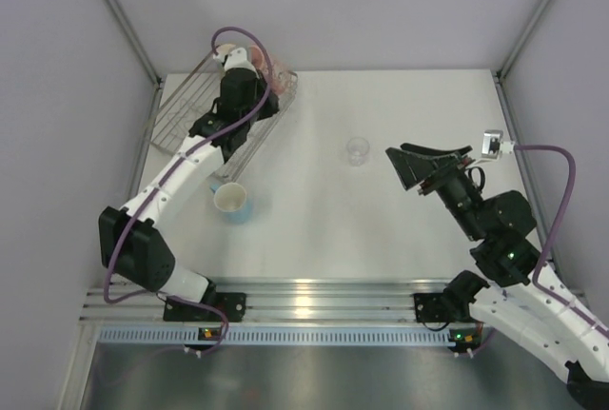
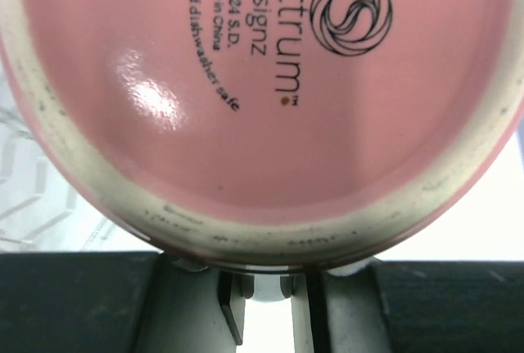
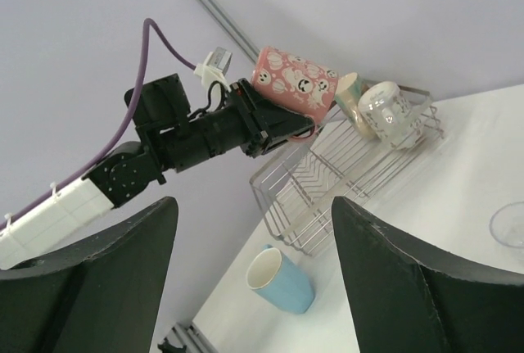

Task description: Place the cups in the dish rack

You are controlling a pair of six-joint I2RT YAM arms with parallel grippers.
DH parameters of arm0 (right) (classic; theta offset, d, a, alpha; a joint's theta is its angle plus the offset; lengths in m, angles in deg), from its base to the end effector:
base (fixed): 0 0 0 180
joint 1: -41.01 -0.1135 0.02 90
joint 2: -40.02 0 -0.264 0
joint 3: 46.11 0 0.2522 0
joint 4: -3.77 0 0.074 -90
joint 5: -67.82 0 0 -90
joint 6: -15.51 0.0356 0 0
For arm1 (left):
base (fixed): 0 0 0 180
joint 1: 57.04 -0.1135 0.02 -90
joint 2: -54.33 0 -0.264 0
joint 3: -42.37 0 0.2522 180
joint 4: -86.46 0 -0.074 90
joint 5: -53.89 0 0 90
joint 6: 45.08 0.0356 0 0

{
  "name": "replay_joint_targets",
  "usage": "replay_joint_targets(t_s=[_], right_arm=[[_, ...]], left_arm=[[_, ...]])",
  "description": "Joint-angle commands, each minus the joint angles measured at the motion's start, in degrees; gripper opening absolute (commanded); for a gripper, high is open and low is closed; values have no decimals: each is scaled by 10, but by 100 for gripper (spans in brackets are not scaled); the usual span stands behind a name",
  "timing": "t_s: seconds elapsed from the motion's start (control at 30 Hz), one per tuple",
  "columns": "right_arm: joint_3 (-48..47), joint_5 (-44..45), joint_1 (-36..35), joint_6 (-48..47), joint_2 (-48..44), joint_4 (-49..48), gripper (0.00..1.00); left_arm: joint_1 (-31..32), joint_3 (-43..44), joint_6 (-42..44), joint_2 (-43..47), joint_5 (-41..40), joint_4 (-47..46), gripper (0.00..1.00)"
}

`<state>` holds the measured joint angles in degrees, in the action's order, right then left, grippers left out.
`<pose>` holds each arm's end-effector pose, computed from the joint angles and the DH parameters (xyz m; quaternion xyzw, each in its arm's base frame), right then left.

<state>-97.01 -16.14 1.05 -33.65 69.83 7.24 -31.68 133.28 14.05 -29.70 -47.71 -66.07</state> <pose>0.1024 0.0809 0.3686 0.0470 0.5893 0.4987 0.6339 0.3147 -0.1412 0.3680 -0.0968 0.8142 -0.1937 0.5387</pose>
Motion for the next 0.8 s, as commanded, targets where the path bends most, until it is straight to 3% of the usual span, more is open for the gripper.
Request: replay_joint_targets(t_s=[0.0,0.17,0.43,0.77], right_arm=[[-7,18,-5,-29,-11,1,77],[-8,24,-6,-45,-20,16,77],[-13,49,-5,-82,-39,42,77],[-11,55,-5,-104,-35,50,79]], left_arm=[[-28,66,12,-16,-83,-54,0],[-58,100,32,-69,-197,-40,0],[-107,156,-4,-155,-213,-29,0],[-116,209,-3,-237,-280,-29,0]])
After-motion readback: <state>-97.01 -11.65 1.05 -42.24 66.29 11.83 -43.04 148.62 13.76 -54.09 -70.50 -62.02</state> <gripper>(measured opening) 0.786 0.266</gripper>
